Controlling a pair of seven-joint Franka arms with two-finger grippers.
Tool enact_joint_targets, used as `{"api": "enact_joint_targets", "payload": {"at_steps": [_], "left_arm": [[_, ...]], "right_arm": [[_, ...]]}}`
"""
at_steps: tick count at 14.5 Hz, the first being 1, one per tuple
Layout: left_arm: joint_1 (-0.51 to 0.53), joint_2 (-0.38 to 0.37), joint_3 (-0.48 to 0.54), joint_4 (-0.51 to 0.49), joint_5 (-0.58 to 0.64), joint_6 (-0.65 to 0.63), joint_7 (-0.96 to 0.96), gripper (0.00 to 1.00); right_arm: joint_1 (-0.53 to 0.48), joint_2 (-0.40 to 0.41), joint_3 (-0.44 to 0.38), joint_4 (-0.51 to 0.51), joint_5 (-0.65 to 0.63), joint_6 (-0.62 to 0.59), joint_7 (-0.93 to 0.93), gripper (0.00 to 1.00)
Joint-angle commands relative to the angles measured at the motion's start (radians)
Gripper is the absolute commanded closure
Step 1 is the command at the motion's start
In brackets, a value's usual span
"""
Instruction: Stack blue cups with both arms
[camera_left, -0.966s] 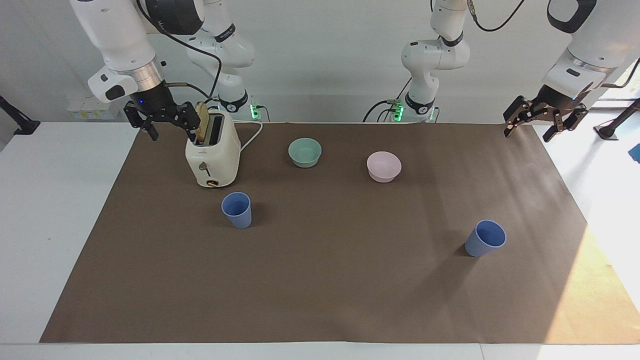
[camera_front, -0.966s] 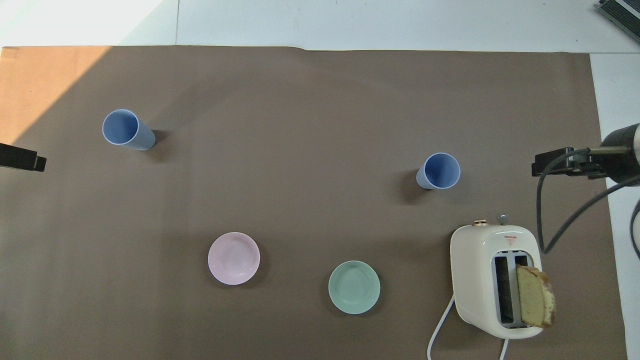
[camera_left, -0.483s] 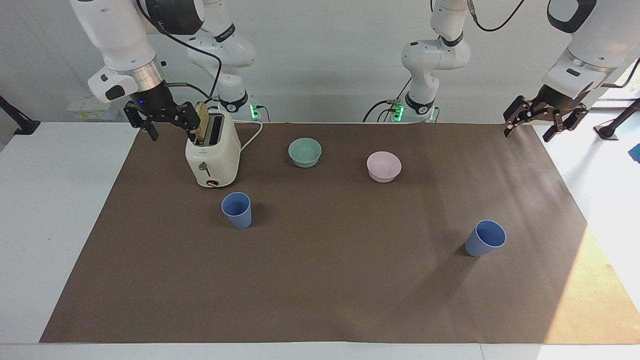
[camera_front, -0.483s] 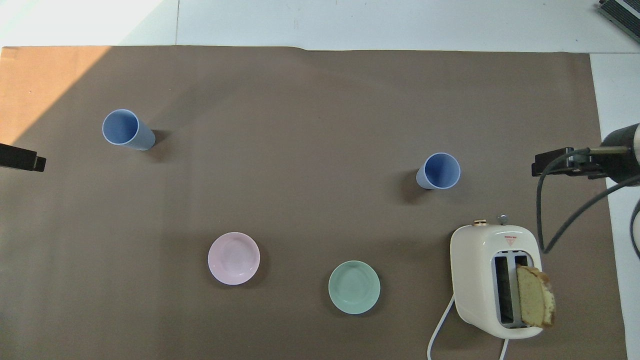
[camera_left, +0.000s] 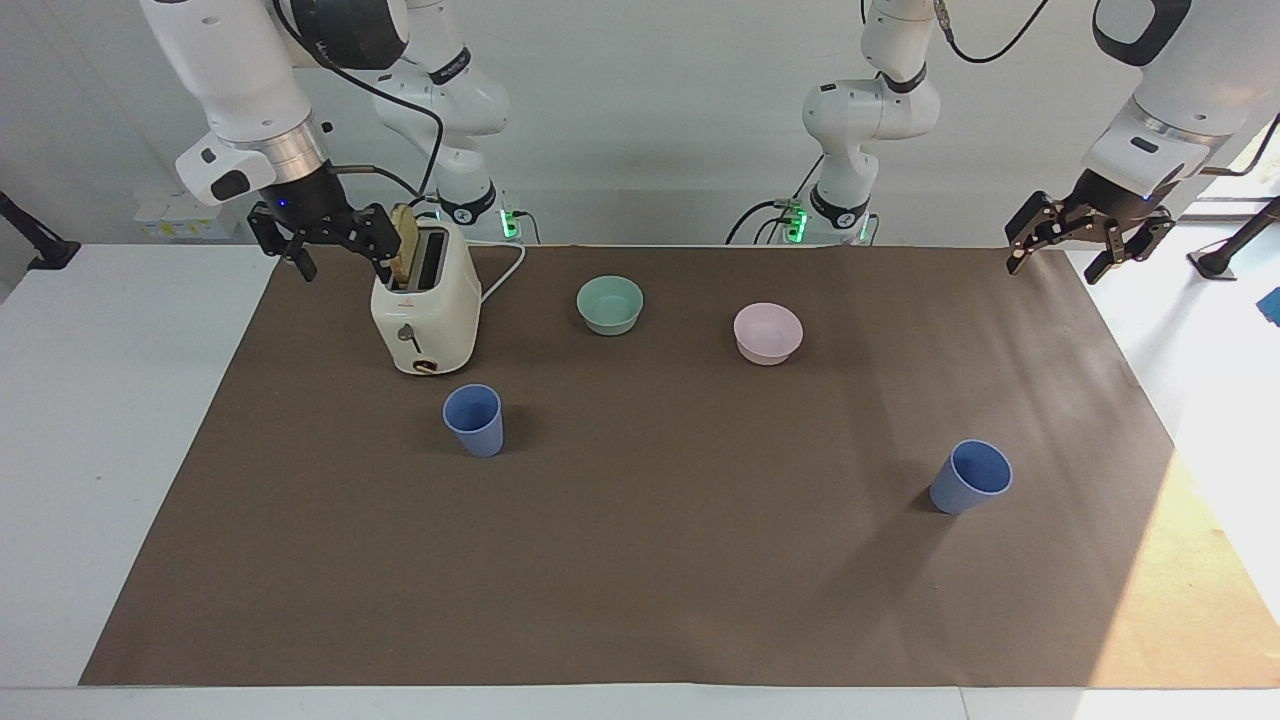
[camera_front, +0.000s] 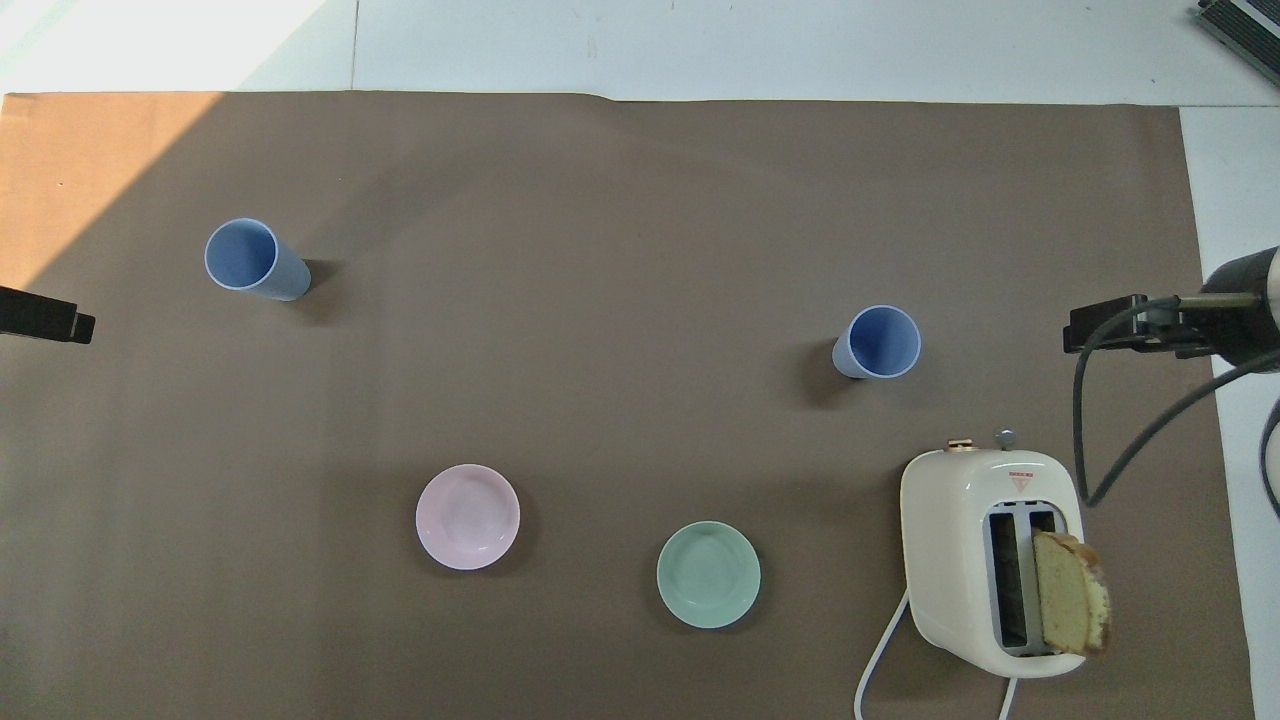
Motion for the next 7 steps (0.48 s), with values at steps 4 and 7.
{"api": "enact_joint_targets", "payload": {"at_steps": [4,7], "left_arm": [[-0.004,-0.013,0.003,-0.004,0.010,-0.011,-0.012,0.00],[-0.005,-0.013,0.003,-0.004,0.010,-0.010,-0.012,0.00]], "right_arm": [[-0.011,-0.002,0.003,-0.004,0.016,0.001,-0.006,0.00],[-0.011,-0.002,0.003,-0.004,0.016,0.002,-0.006,0.00]]}}
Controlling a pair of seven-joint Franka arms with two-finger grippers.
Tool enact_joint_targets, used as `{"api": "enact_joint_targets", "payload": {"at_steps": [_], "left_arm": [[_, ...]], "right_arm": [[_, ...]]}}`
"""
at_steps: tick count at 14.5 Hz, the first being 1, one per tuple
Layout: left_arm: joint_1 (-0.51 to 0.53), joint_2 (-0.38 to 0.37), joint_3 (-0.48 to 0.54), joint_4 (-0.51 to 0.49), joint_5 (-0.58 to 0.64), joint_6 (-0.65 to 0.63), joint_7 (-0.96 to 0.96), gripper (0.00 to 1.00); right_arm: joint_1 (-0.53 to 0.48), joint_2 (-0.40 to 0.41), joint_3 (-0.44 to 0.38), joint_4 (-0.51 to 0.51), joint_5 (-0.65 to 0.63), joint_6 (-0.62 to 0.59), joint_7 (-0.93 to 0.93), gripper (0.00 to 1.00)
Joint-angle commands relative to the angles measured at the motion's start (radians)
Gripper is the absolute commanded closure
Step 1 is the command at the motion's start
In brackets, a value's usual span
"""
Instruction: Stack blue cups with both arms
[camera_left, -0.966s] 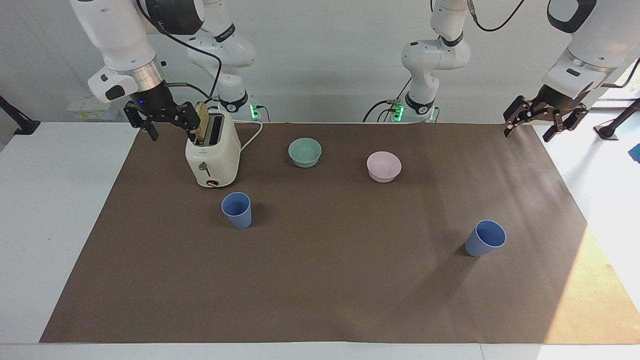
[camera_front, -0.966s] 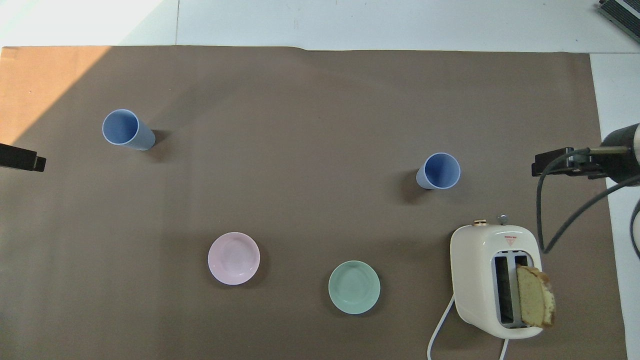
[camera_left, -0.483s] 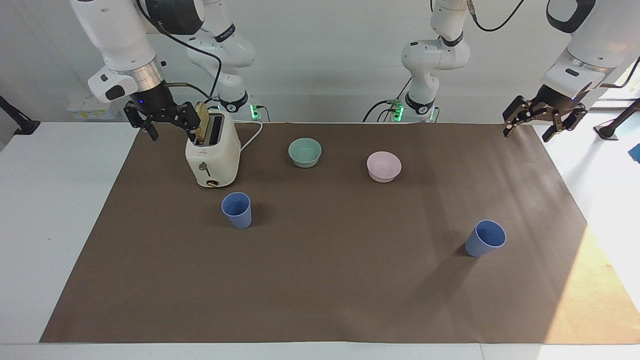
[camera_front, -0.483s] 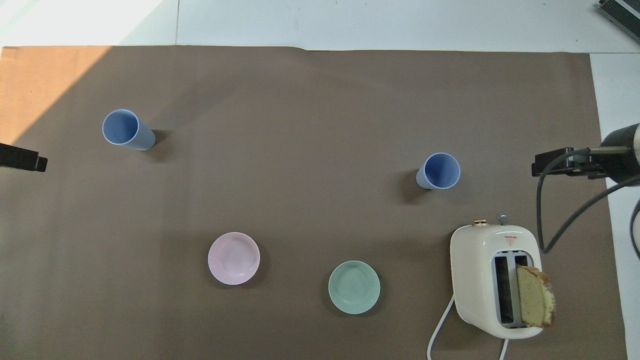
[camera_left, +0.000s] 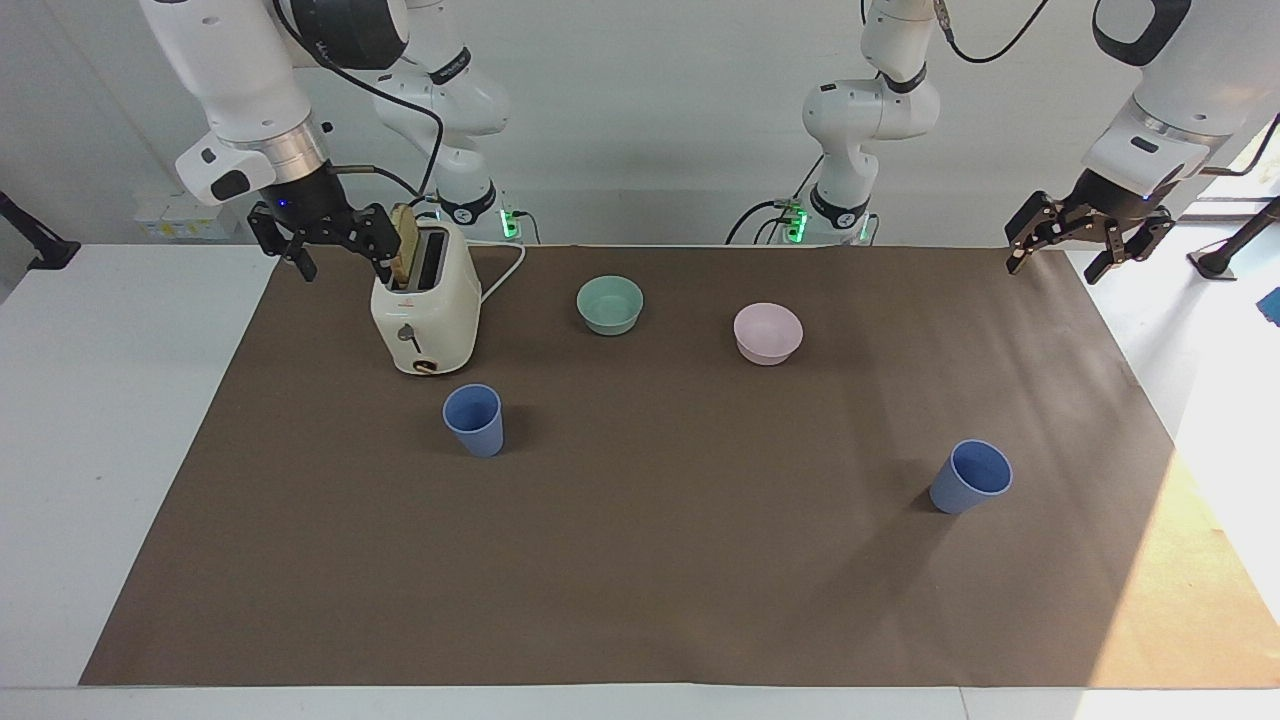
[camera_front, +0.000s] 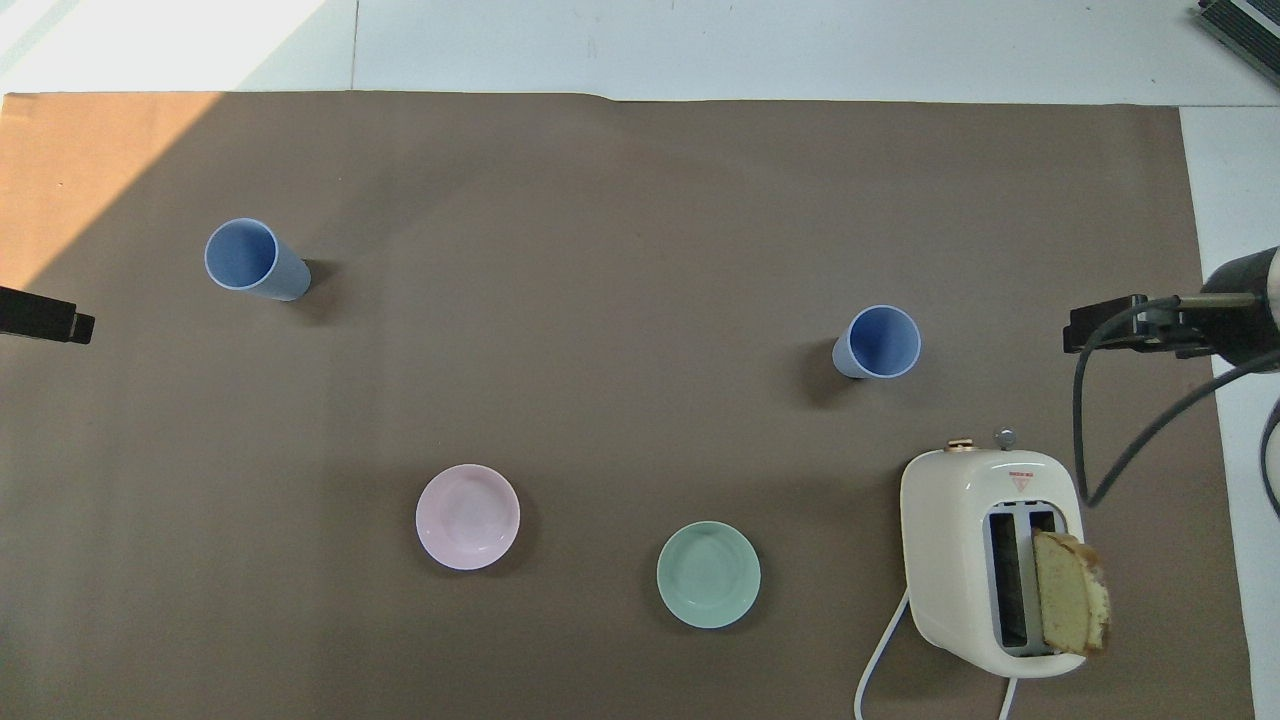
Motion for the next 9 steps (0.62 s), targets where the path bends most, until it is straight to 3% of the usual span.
{"api": "enact_joint_targets", "payload": {"at_steps": [1,9], "left_arm": [[-0.004,-0.013,0.003,-0.004,0.010,-0.008,-0.012,0.00],[-0.005,-0.013,0.001,-0.007,0.009,0.013,-0.003,0.00]], "right_arm": [[-0.011,-0.002,0.003,-0.004,0.016,0.001,-0.006,0.00],[-0.011,-0.002,0.003,-0.004,0.016,0.002,-0.006,0.00]]}}
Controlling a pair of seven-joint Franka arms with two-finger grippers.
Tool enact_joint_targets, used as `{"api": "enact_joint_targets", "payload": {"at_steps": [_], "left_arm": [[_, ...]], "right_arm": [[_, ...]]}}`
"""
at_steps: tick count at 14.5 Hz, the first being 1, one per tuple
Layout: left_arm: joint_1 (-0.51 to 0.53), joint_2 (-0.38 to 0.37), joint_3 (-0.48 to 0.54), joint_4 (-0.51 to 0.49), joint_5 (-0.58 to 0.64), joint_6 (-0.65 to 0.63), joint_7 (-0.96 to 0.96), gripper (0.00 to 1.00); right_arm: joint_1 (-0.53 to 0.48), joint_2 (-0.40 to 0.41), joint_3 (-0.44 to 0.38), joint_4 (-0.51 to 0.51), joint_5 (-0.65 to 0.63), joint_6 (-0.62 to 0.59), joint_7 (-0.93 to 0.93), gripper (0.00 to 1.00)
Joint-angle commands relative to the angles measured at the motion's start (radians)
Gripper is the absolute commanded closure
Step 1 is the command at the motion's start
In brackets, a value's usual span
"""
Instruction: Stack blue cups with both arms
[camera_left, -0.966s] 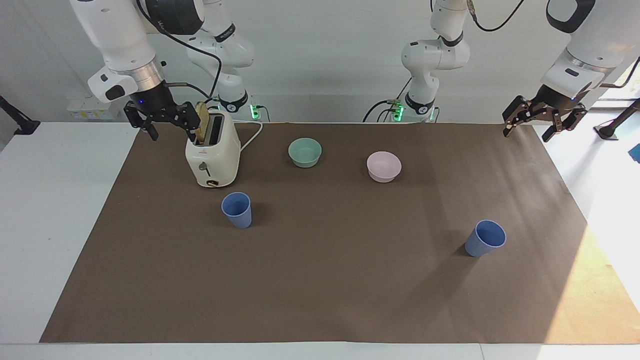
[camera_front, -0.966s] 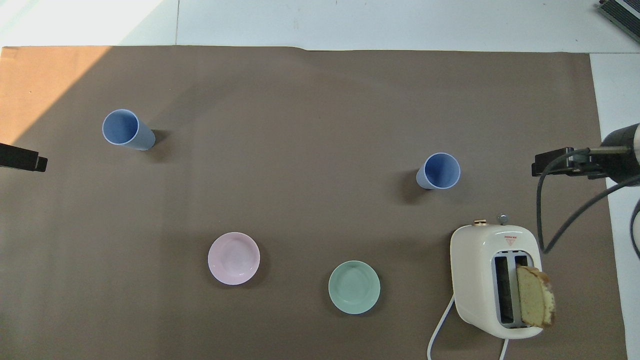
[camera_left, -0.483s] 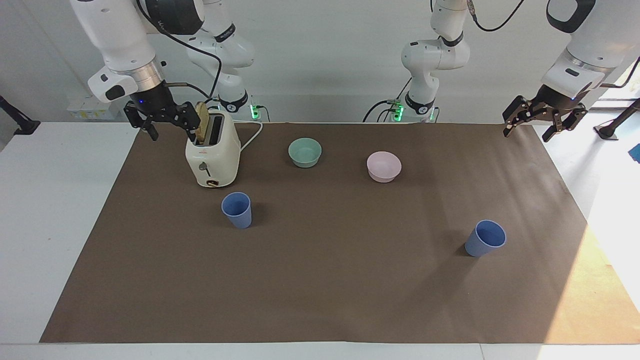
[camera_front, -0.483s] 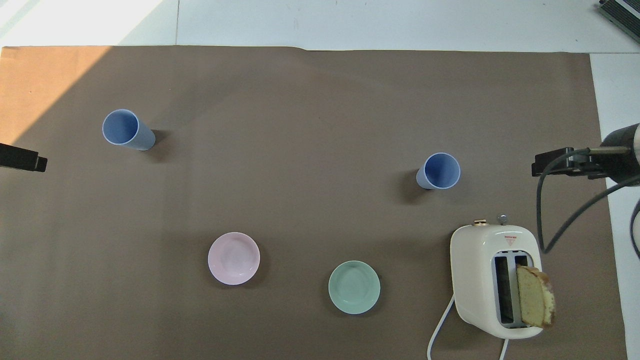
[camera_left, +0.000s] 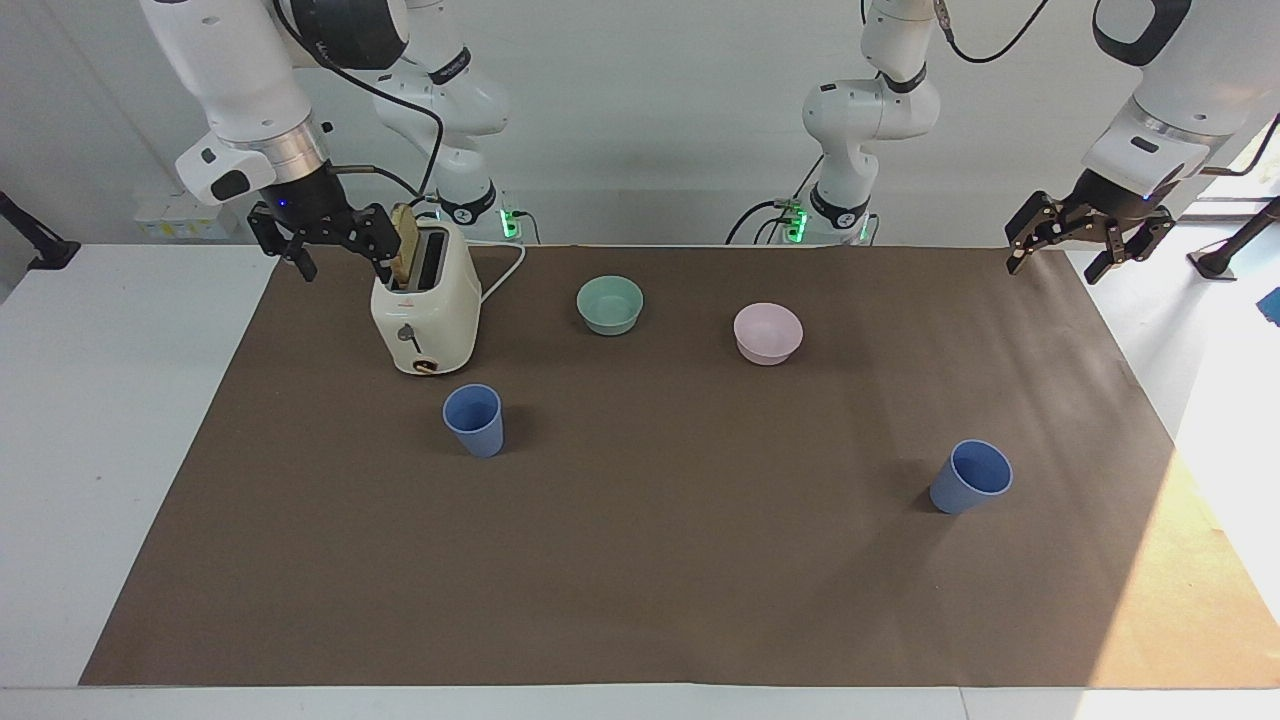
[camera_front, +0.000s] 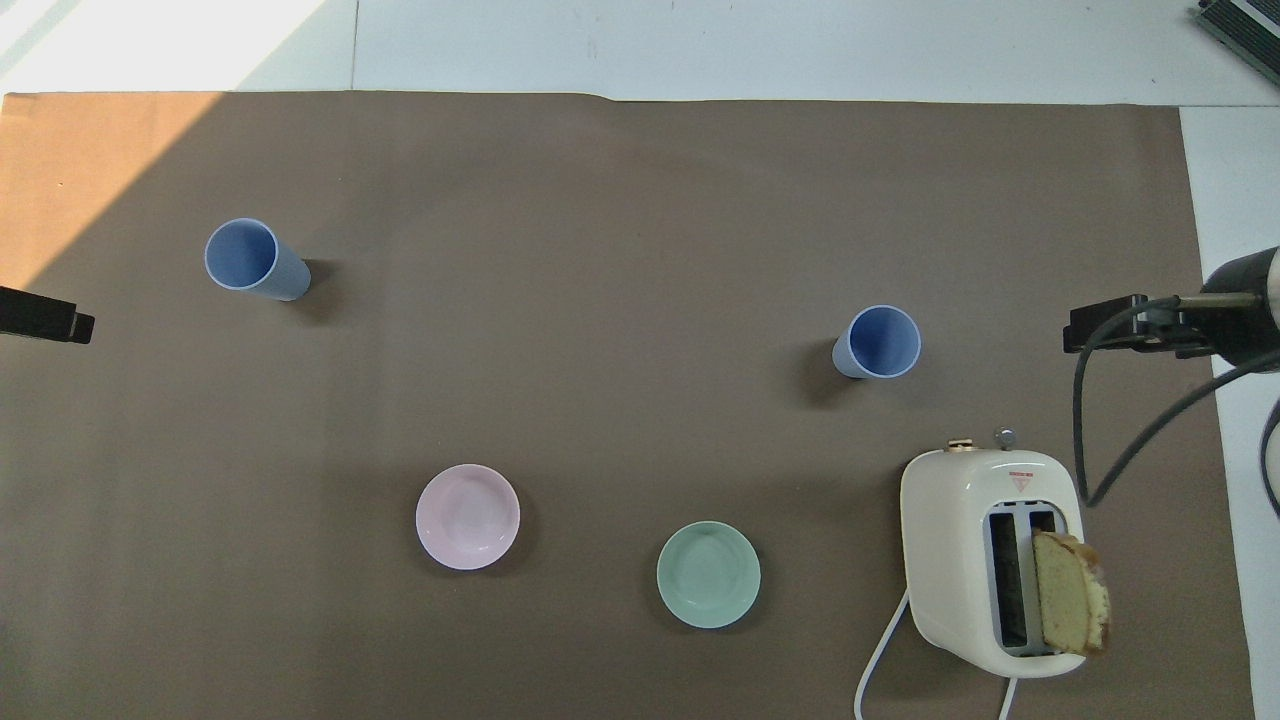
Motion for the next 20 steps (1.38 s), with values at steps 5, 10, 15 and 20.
{"api": "enact_joint_targets", "payload": {"at_steps": [5,10,15,20], "left_arm": [[-0.008,-0.012,0.001,-0.018,0.007,0.047,0.002,0.00],[-0.008,-0.019,0.001,-0.046,0.007,0.057,0.005,0.00],[-0.007,0.002,0.001,-0.050,0.007,0.133,0.002,0.00],[0.005,0.077,0.001,-0.052,-0.013,0.241,0.017,0.00]], "right_arm": [[-0.011,-0.002,0.003,-0.004,0.016,0.002,-0.006,0.00],[-0.011,-0.002,0.003,-0.004,0.016,-0.001,-0.006,0.00],[-0.011,-0.002,0.003,-0.004,0.016,0.002,-0.006,0.00],[-0.011,-0.002,0.003,-0.004,0.016,0.002,-0.008,0.00]]}}
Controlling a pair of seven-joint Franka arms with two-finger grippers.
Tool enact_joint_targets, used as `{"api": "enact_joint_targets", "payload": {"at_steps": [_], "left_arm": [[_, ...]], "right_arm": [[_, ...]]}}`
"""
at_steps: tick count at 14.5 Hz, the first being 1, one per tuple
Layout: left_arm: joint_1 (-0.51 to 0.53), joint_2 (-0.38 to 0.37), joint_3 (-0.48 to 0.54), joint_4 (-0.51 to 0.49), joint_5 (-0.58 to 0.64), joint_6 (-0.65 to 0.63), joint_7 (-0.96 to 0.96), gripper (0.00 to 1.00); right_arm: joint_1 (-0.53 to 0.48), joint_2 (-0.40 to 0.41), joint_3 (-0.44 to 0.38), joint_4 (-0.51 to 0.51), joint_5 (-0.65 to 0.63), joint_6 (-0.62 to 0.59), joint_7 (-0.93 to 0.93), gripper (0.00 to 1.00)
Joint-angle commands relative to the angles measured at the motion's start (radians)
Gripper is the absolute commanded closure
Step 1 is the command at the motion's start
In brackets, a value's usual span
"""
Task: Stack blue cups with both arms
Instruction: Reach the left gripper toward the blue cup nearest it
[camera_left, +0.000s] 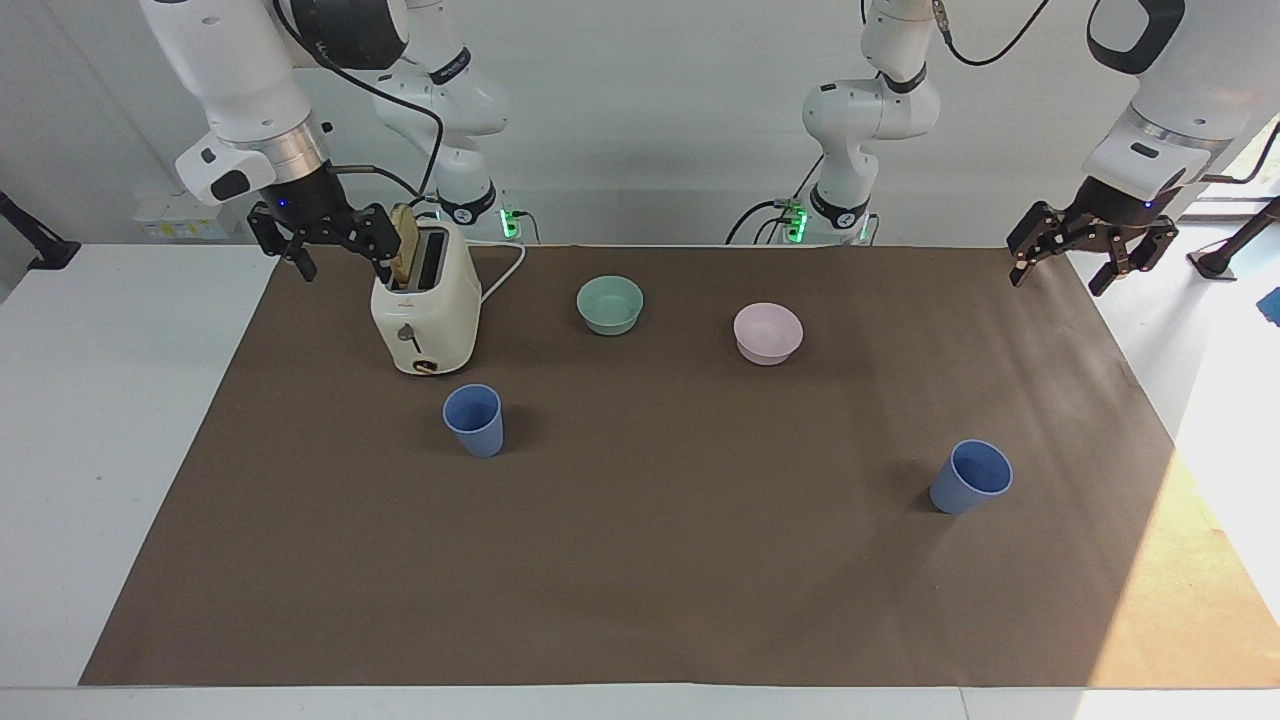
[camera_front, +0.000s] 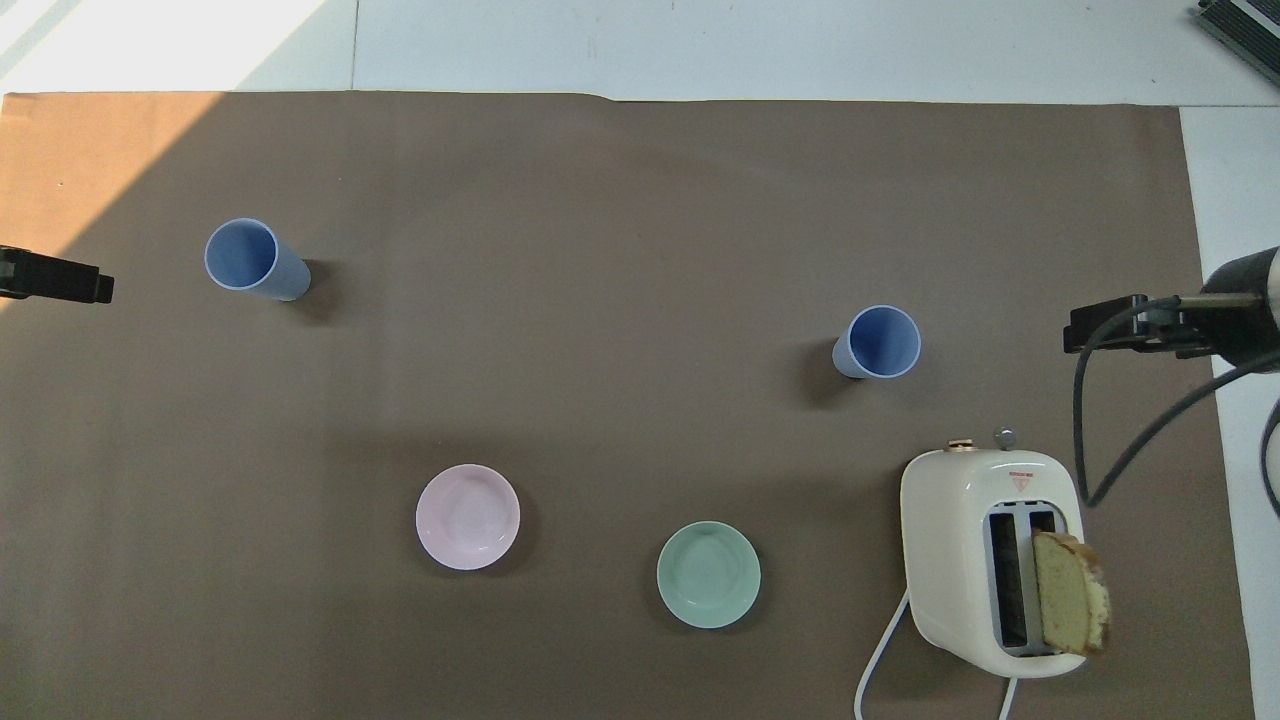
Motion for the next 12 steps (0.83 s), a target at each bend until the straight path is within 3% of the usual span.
{"api": "enact_joint_targets", "payload": {"at_steps": [1,12], "left_arm": [[0.007,0.037,0.002,-0.011,-0.013,0.078,0.029,0.00],[0.024,0.197,0.002,-0.126,-0.021,0.354,0.078,0.00]], "right_arm": [[-0.011,-0.002,0.003,-0.004,0.016,0.002,-0.006,0.00],[-0.011,-0.001,0.003,-0.004,0.016,0.012,-0.006,0.00]]}}
